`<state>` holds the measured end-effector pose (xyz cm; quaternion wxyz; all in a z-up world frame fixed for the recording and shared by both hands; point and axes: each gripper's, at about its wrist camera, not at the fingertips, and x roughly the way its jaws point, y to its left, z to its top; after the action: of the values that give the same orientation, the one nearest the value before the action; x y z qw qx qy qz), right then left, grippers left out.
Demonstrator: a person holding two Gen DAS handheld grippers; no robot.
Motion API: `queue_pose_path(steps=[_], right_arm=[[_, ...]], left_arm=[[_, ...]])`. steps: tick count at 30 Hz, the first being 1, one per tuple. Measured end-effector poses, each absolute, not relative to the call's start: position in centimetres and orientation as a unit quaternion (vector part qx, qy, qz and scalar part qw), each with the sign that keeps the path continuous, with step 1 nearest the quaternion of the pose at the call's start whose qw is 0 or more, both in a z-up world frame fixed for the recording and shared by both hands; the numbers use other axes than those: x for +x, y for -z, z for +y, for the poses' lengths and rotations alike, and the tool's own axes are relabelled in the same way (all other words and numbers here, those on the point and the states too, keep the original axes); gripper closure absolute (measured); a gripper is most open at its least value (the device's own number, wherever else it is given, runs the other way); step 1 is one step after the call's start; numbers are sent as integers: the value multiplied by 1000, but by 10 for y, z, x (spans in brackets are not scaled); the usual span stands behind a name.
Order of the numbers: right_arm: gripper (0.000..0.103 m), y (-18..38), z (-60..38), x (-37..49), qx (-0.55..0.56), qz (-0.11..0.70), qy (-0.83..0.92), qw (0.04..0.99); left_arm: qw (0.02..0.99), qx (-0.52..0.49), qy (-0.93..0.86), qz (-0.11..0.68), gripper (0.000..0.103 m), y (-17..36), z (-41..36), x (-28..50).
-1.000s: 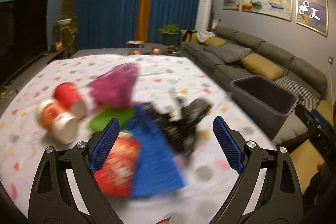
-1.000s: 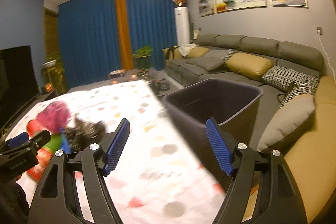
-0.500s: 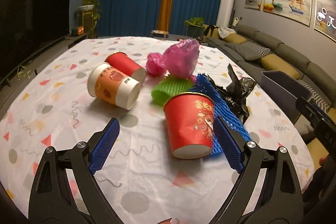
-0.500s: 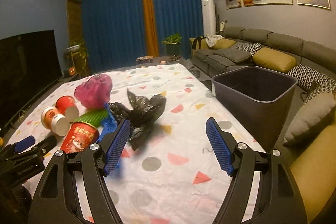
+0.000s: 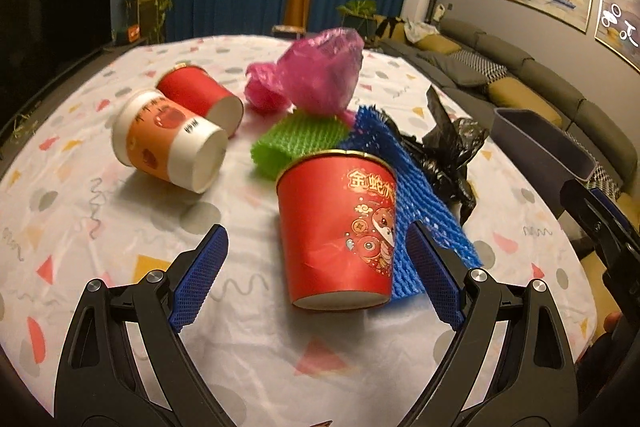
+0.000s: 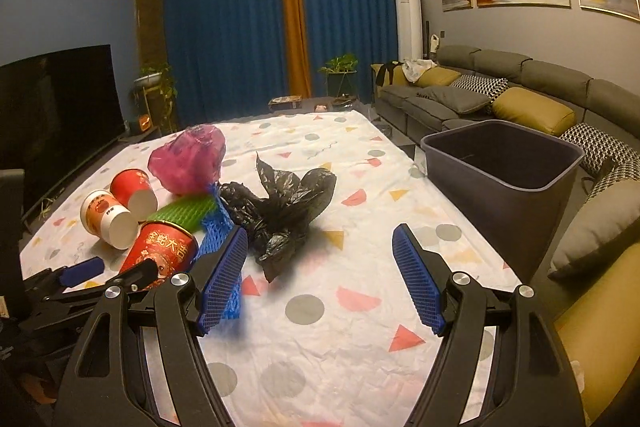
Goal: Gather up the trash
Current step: 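Grasp the red paper cup with the left tool while the right tool grasps the blue foam net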
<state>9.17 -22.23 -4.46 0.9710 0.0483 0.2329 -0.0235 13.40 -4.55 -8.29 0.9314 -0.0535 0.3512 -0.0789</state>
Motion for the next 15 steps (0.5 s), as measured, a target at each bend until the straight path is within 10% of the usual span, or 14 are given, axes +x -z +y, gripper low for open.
queue_pose_path(steps=[15], right_arm=[[30,60,-210,109,39,267,1,963]], left_arm=[[911,-87,112,388,43,96,-40,152]])
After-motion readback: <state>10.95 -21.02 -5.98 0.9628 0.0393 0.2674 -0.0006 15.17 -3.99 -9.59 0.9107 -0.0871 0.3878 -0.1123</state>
